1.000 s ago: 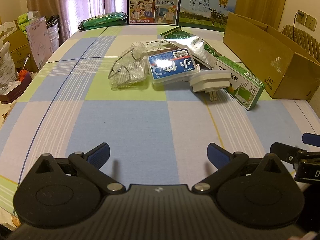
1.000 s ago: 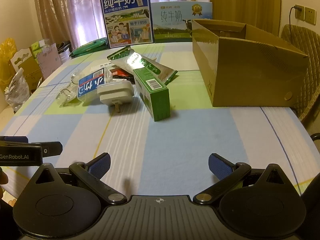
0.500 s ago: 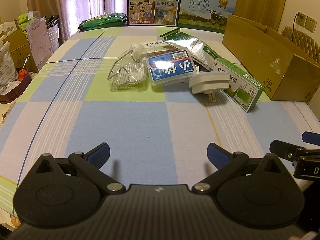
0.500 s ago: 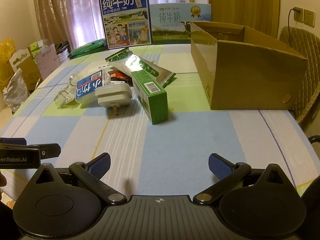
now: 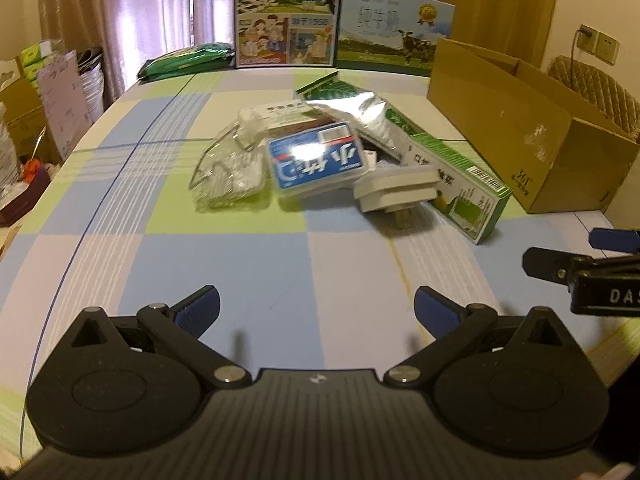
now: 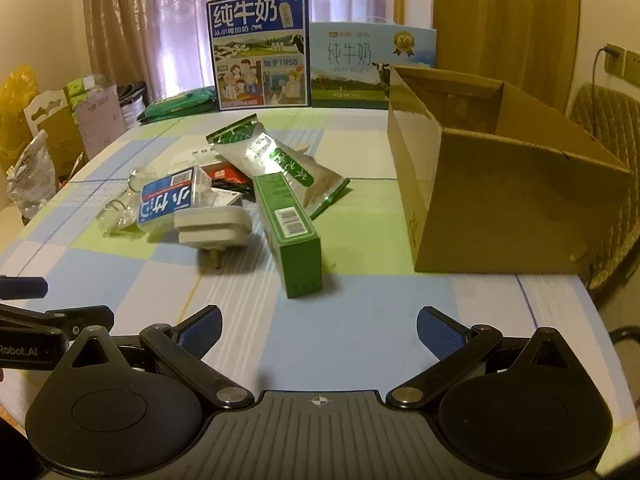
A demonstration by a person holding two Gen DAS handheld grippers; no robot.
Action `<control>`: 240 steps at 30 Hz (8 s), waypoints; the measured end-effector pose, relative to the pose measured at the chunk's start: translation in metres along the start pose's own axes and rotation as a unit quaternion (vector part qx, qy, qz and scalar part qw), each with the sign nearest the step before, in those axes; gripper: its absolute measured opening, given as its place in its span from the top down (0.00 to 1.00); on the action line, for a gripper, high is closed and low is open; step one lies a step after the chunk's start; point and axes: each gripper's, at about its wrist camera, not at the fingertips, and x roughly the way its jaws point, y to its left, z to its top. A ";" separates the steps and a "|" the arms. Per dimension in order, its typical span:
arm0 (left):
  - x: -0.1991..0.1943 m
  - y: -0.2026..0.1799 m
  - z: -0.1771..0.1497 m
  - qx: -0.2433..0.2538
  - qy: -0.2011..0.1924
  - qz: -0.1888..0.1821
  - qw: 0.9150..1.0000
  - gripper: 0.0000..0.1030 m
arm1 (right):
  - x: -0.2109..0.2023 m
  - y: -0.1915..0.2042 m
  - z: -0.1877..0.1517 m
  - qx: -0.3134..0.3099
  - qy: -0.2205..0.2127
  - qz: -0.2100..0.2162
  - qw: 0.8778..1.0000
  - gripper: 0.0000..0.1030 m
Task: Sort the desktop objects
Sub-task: 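Move both tools toward the pile of items on the table, then grasp the green spray box with the right tool while the left tool grasps the white plug, then carry the white plug and green spray box with both tools to the cardboard box, then open both tools to drop the plug and spray box into the cardboard box, then return both tools to the items on the table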
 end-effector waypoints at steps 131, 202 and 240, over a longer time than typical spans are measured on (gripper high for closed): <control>0.033 -0.034 0.026 0.085 -0.028 -0.030 0.996 0.41 | 0.046 -0.012 0.036 -0.033 -0.018 0.031 0.999 0.49; 0.103 -0.236 0.209 0.156 -0.074 -0.147 0.974 0.39 | 0.023 -0.232 0.146 0.070 -0.073 -0.036 0.994 0.49; -0.011 -0.075 0.123 0.092 -0.075 -0.045 0.992 0.31 | -0.058 -0.129 0.130 0.057 -0.113 0.031 0.992 0.15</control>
